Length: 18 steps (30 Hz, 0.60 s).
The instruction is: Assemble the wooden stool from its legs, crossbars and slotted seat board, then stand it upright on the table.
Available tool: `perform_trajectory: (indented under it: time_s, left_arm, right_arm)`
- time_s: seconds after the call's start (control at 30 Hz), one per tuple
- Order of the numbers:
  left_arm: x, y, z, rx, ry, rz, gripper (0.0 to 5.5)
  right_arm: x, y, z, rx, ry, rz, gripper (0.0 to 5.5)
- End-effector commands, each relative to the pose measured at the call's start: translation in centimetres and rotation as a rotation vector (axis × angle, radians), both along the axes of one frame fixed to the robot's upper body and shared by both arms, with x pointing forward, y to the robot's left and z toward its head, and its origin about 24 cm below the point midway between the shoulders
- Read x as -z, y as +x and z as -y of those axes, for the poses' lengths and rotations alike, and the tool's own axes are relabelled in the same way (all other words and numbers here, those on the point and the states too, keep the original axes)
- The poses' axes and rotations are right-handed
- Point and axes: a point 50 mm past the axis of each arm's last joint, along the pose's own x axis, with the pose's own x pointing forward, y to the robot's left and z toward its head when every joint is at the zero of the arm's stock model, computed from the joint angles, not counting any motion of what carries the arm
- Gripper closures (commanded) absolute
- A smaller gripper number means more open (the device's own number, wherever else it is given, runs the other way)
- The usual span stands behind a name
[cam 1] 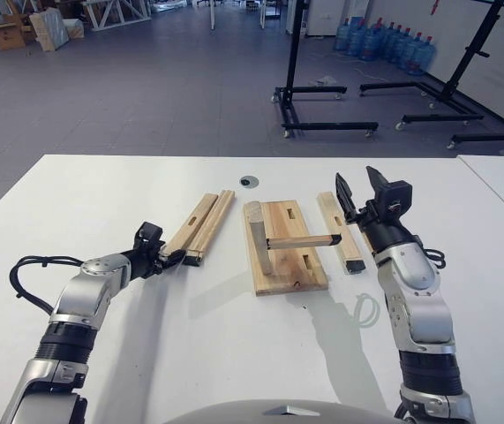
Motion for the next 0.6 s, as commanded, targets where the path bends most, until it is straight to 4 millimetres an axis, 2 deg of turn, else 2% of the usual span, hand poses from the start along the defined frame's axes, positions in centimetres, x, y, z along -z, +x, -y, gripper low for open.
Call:
perform_trajectory:
  time_s: [0.03, 0.2, 0.37, 0.43, 0.5, 0.6]
  left_arm:
    - [0.7, -0.4, -0.6, -0.007, 0.026, -0.067, 2.75]
    - [0.9, -0.4, -0.5, 0.016, 0.033, -0.080, 3.46]
    - [-0.1, 0.5, 0.2, -0.013, -0.014, 0.006, 3.49]
    - [-1.7, 1.4, -0.1, -0.085, -0.016, 0.109, 3.49]
    - [-5.0, 2.9, -0.2, -0.161, -0.034, 0.301, 3.49]
    - [-11.9, 4.3, 1.6, -0.180, -0.159, 0.631, 3.49]
  right_arm:
    - [0.1, 0.0, -0.5, -0.008, 0.003, 0.001, 2.48]
    - [0.2, -0.1, -0.8, -0.017, 0.002, -0.004, 2.48]
    - [0.3, -0.1, -0.8, -0.018, -0.007, -0.012, 2.48]
    - [0.3, 0.0, -0.9, -0.026, -0.017, -0.013, 2.48]
    - [0.0, 0.1, -0.7, -0.028, -0.015, -0.009, 2.48]
    - [-1.3, 0.8, -0.6, -0.050, -0.007, -0.009, 2.48]
